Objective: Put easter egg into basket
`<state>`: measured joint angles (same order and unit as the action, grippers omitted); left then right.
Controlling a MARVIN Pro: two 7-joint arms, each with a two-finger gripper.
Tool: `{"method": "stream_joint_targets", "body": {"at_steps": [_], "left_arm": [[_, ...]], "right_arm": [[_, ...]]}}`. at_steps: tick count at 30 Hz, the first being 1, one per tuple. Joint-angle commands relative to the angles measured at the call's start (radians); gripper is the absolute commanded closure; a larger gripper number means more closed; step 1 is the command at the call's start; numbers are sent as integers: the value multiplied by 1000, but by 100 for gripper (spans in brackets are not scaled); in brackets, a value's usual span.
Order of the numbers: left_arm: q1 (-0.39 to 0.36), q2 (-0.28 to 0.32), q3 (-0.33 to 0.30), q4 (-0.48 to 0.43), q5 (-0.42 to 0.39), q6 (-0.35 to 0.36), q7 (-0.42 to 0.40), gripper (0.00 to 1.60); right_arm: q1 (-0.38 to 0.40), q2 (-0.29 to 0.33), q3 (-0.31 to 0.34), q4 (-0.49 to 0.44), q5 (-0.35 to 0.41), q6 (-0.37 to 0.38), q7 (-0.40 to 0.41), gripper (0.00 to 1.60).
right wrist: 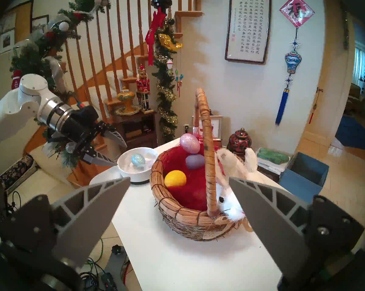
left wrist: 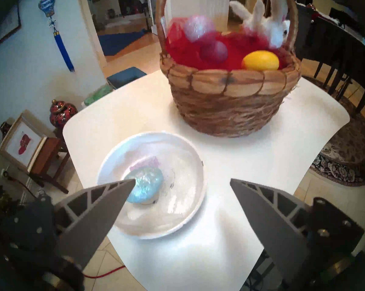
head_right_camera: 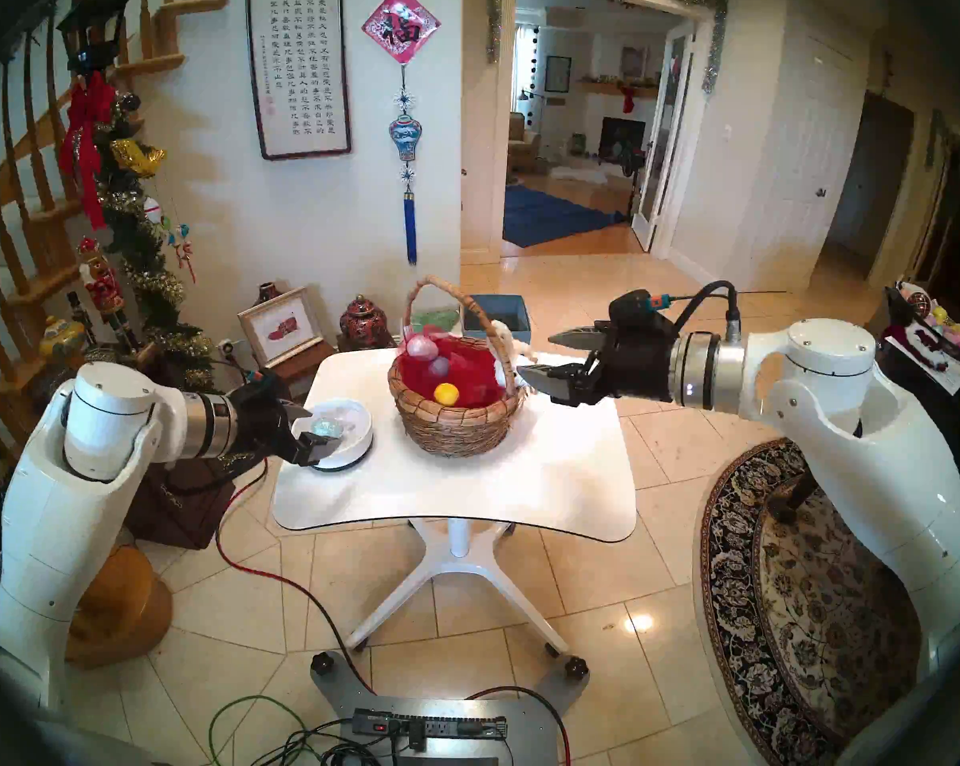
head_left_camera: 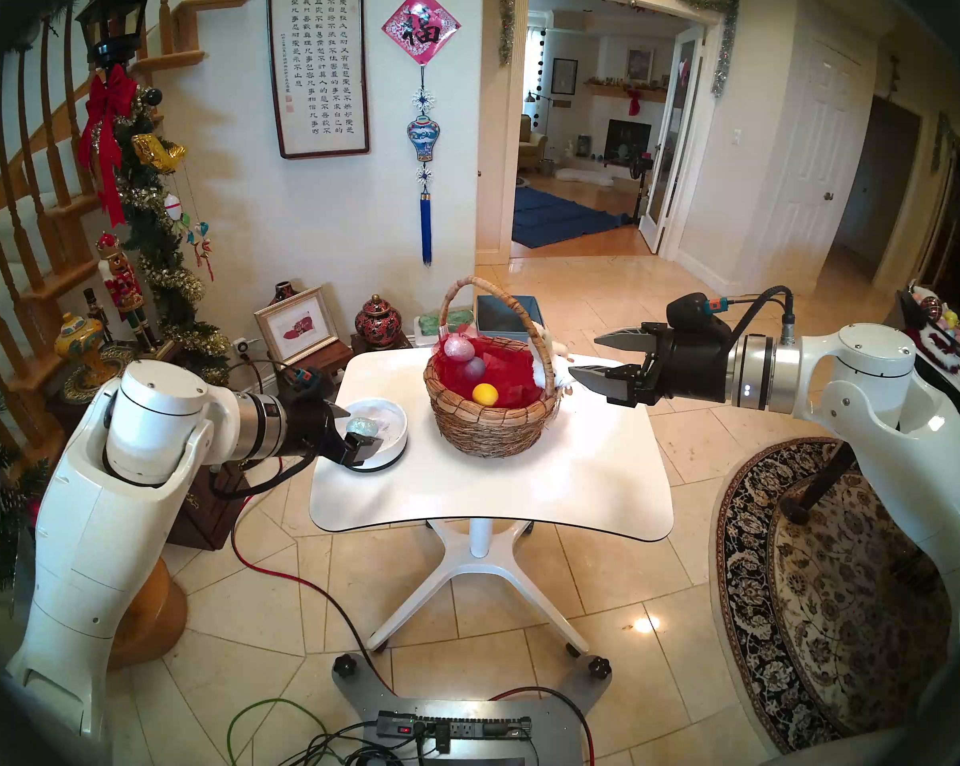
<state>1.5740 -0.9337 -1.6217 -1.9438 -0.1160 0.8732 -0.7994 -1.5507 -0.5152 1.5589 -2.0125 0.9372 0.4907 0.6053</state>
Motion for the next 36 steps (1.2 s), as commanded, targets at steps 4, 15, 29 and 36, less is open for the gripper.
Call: {"method": "stream_joint_targets", "body": {"at_steps": [4,15,29,36], "left_arm": [[-64,-21,23,60,10,-22,20,0],[-103,-20,37,114,12,-42,16,0],[-114,-10,62,154,19,-51,3,1],[-117,-8,70,155,29,-54,15,1]], "right_arm": [[5,1,6,0,-2,-4,-2,0],[5,2,6,0,-2,-5,-3,0],[5,3,5,0,-1,-6,-3,0],[5,3,5,0,-1,-6,-3,0]]}}
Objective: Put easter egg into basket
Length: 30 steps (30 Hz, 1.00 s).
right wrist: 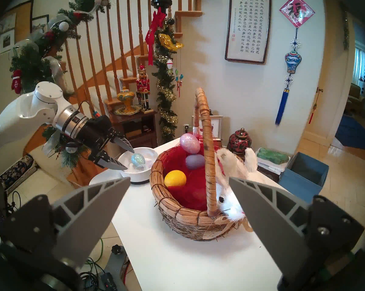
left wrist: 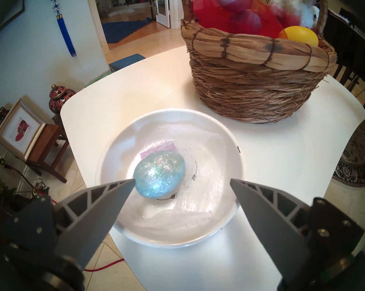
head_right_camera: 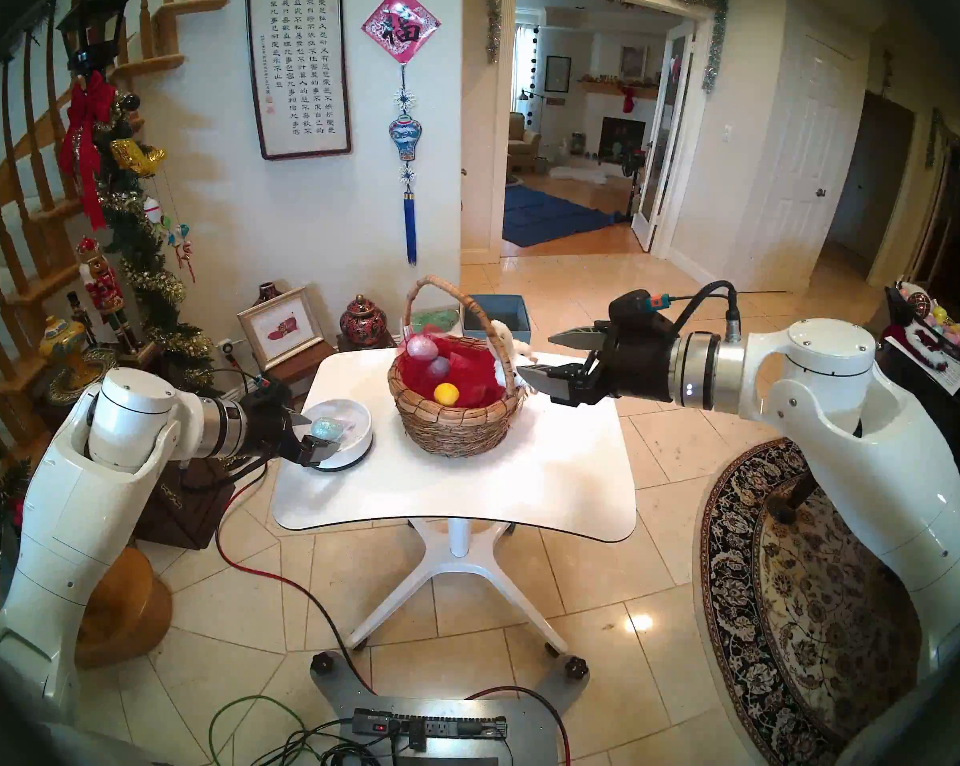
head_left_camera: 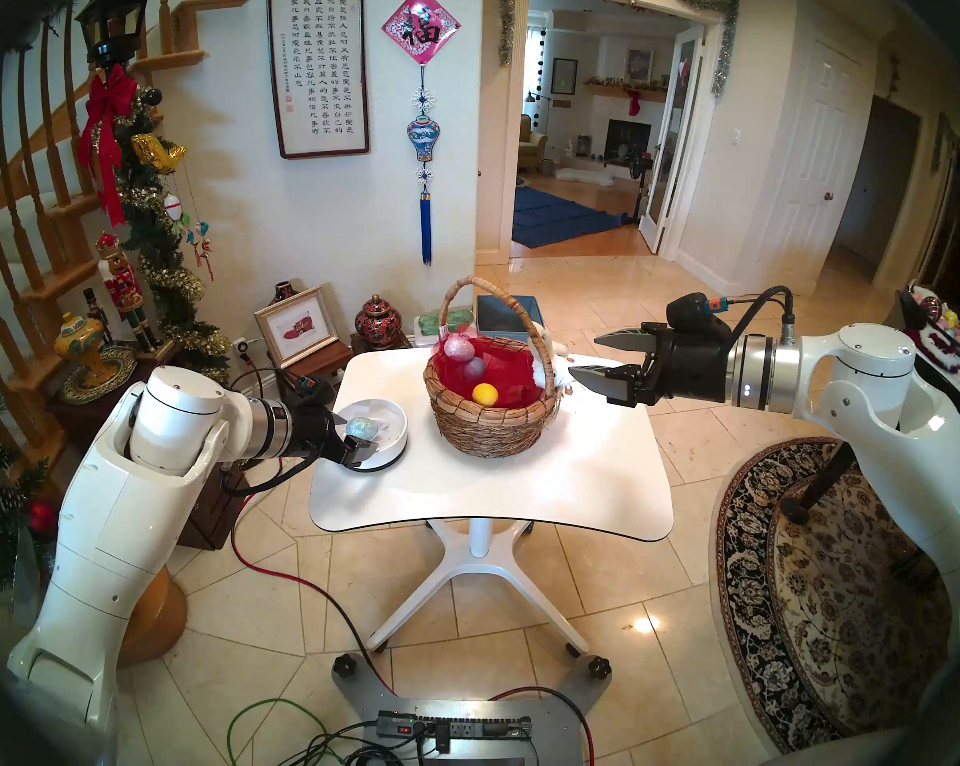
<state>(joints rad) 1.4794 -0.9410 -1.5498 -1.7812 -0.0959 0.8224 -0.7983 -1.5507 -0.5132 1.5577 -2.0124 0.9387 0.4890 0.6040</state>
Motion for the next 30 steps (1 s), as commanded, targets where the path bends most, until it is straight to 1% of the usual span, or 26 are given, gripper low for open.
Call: {"method": "stream_joint_targets", "body": {"at_steps": [1,9,18,24,30], "left_arm": [[-24,-2,0,-5,11,-5,16,0],[-31,-10,9,6,21,0,32,4],[-40,-11,16,19,15,6,19,8],[-42,-13,20,26,15,9,17,23],[-42,-14,18,28,16,9,14,49]], "right_arm": [[5,1,6,0,-2,-4,-2,0],[5,1,6,0,-2,-4,-2,0],[5,2,6,0,-1,-5,-3,0],[5,2,6,0,-1,-5,-3,0],[5,2,6,0,-1,-5,-3,0]]}}
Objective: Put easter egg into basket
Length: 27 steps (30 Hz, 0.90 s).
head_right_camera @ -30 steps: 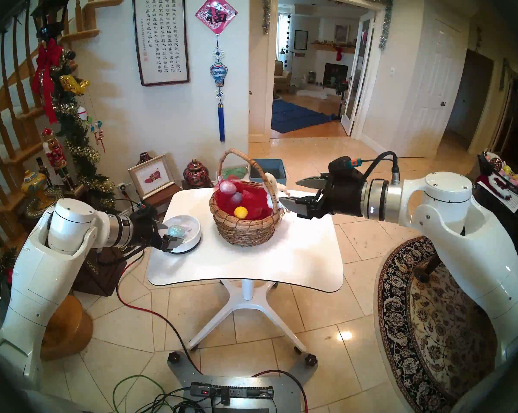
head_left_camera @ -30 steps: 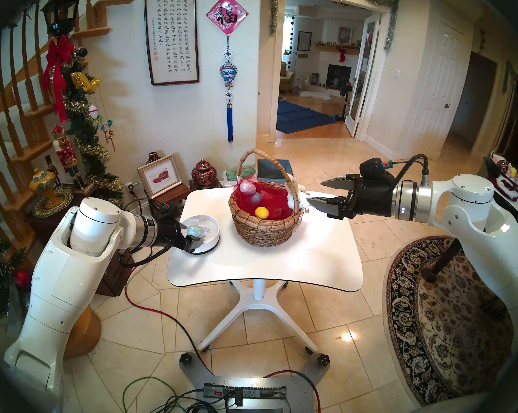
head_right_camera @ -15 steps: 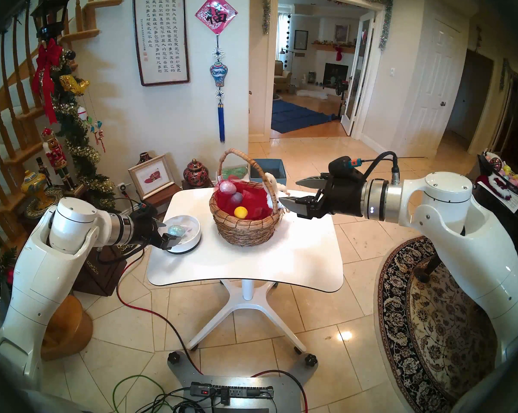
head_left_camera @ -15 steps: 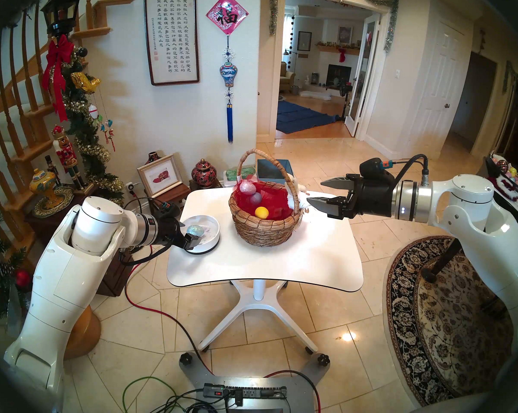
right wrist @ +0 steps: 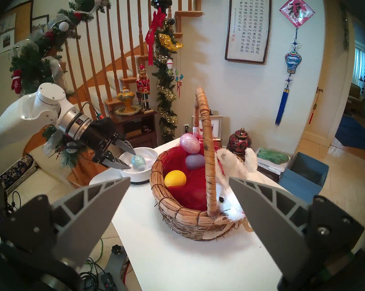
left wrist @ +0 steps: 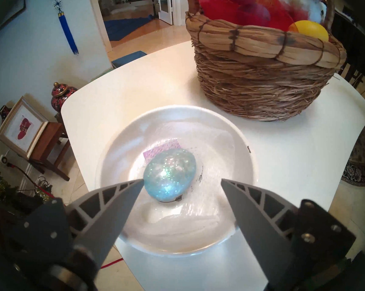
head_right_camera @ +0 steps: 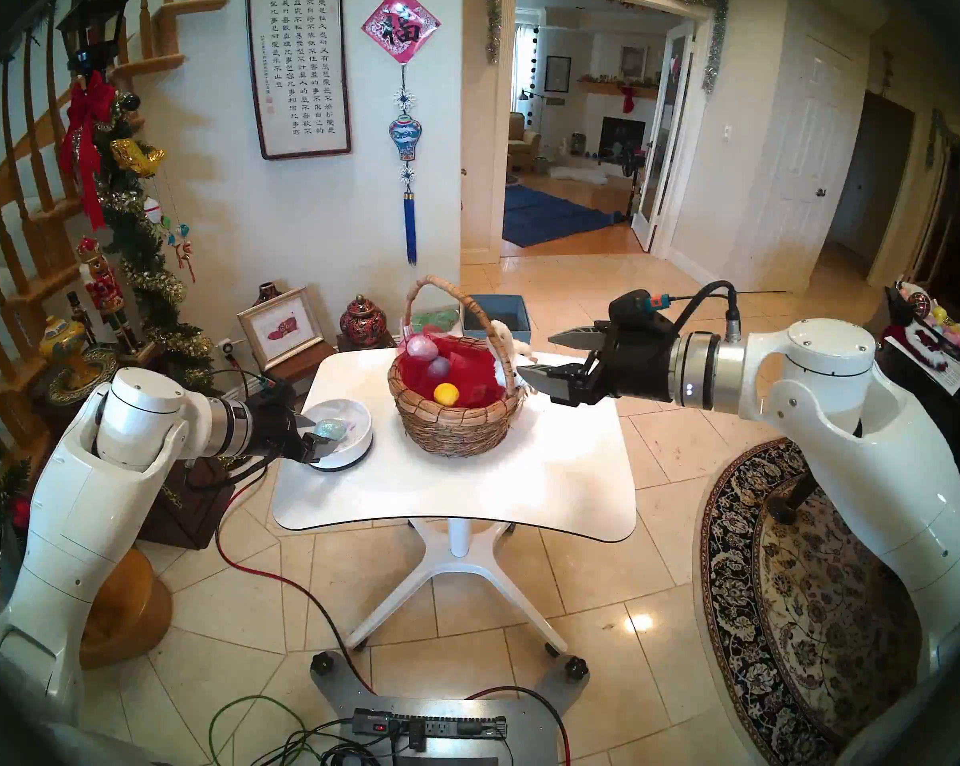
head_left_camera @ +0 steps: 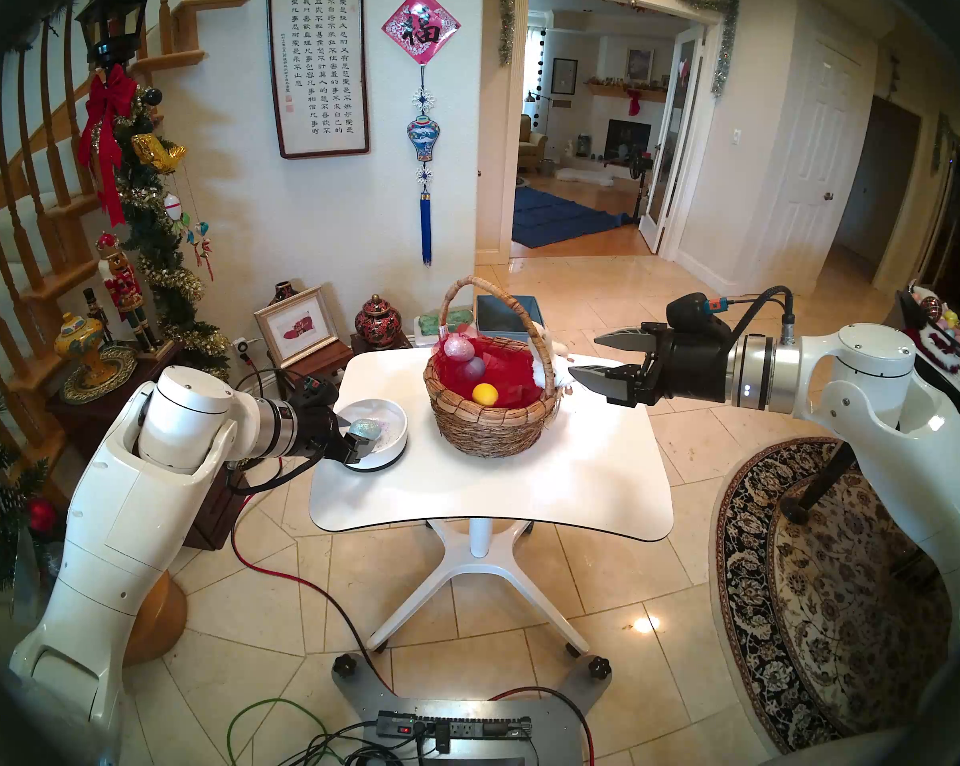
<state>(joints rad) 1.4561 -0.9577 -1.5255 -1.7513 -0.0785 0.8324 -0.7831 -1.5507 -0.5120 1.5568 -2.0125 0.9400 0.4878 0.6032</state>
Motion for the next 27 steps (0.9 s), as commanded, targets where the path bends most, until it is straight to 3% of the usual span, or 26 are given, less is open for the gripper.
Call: {"method": "stream_joint_targets", "body": {"at_steps": [1,7,9,11,15,20,24,27], "left_arm": [[-19,3,-6,-1,-1,-1,-2,51],[-17,5,-6,-2,1,-2,-5,61],[-15,4,-8,-3,2,-4,-4,79],[-9,1,-20,-14,-4,-8,-3,112],[3,-1,-48,-49,-15,-13,-4,127],[14,1,-73,-89,-28,-14,-11,127],[20,-1,-81,-100,-31,-14,-13,102],[19,-2,-83,-100,-30,-12,-12,100]], "right_arm": [[5,1,6,0,-2,-4,-2,0],[5,1,6,0,-2,-4,-2,0],[5,1,6,0,-2,-4,-2,0],[5,2,6,0,-2,-4,-3,0],[5,2,6,0,-1,-4,-3,0],[5,2,6,0,-1,-5,-3,0],[5,2,6,0,-1,-5,-3,0],[5,3,6,0,-1,-5,-3,0]]}}
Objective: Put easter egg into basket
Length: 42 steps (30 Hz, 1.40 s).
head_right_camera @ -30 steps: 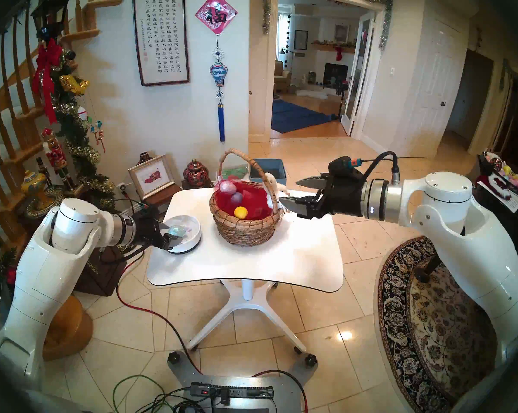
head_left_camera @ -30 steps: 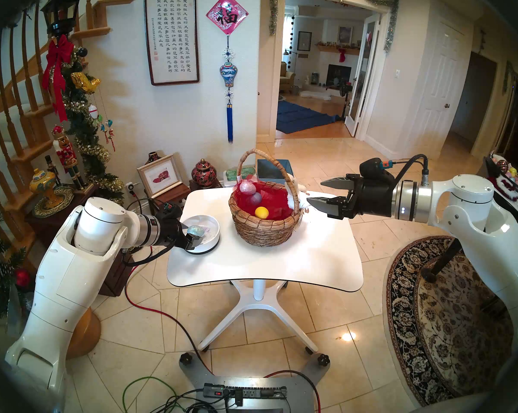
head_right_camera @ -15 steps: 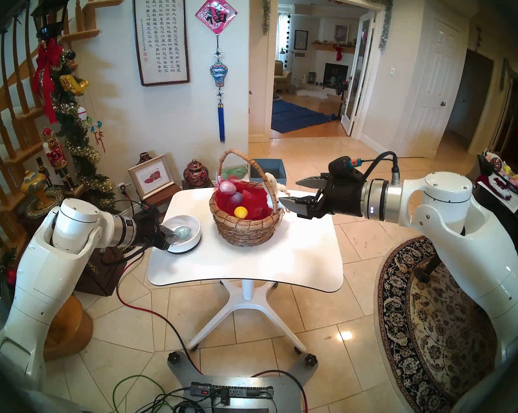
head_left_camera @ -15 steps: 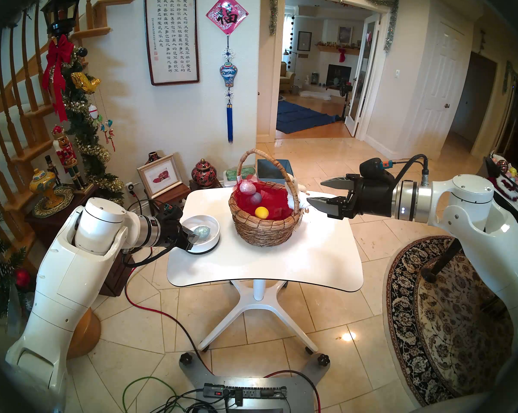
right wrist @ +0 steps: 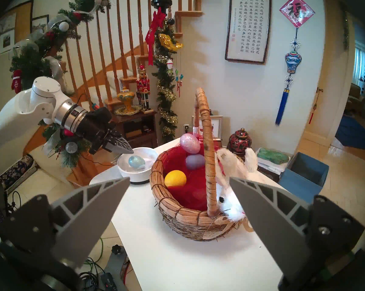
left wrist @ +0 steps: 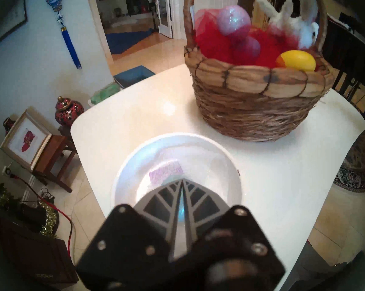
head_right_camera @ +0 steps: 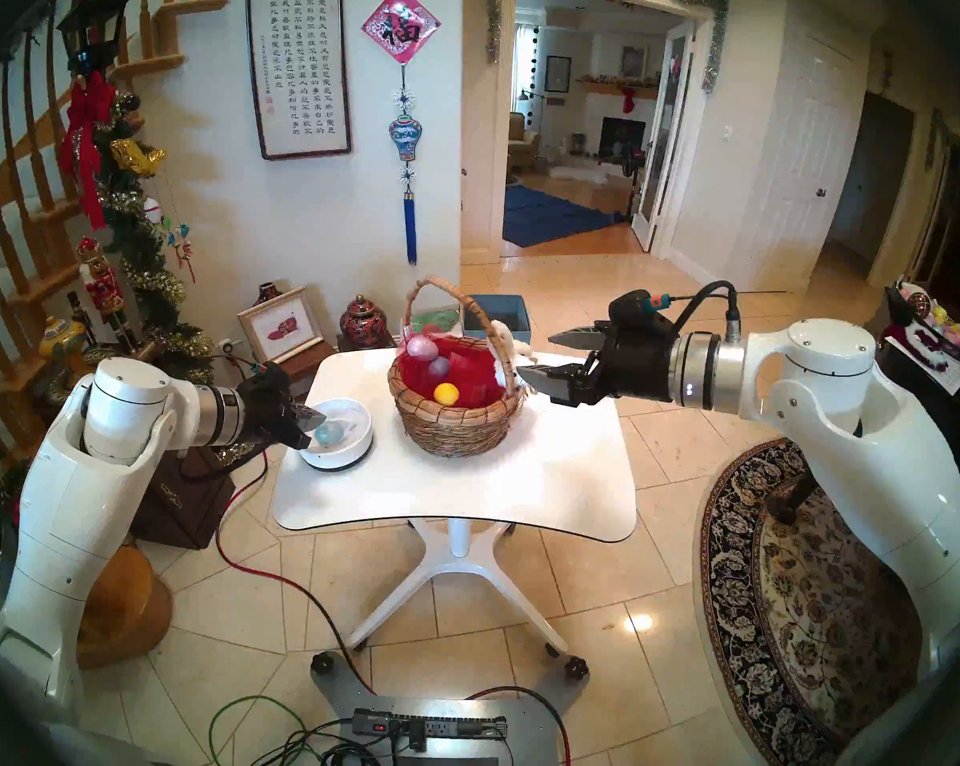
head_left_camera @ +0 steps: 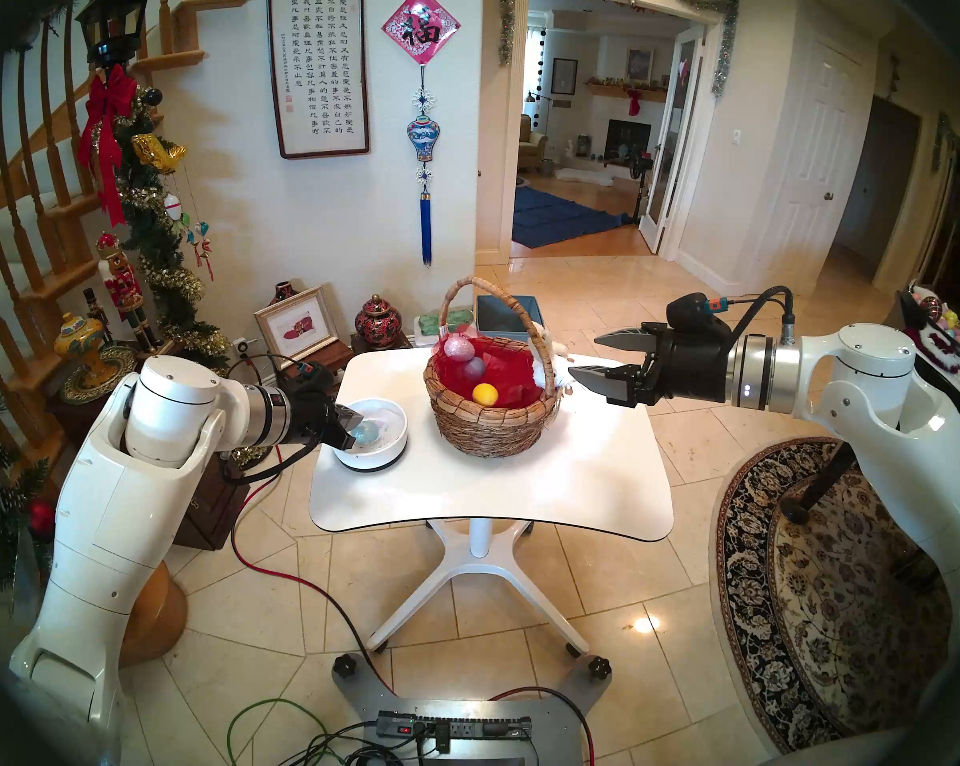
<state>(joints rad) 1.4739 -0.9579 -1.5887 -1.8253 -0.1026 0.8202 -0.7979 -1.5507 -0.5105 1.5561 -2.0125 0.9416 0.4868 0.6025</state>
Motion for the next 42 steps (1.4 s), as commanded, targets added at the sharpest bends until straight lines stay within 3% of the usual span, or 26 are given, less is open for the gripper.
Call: {"method": "stream_joint_targets", "body": {"at_steps": [1,10,16,18,33,42], "left_arm": [[1,-1,-19,-26,-6,1,3,100],[-18,9,21,2,15,-1,2,80],[-36,19,54,25,38,-12,6,35],[-41,19,60,34,43,-13,8,28],[-42,32,78,47,55,-17,10,30],[-40,39,95,50,63,-18,-4,45]], "right_arm": [[5,1,6,0,-2,-4,-2,0],[5,2,6,0,-2,-5,-3,0],[5,2,6,0,-2,-5,-3,0],[5,2,6,0,-2,-5,-3,0],[5,3,5,0,-1,-5,-3,0],[5,3,5,0,-1,-6,-4,0]]}}
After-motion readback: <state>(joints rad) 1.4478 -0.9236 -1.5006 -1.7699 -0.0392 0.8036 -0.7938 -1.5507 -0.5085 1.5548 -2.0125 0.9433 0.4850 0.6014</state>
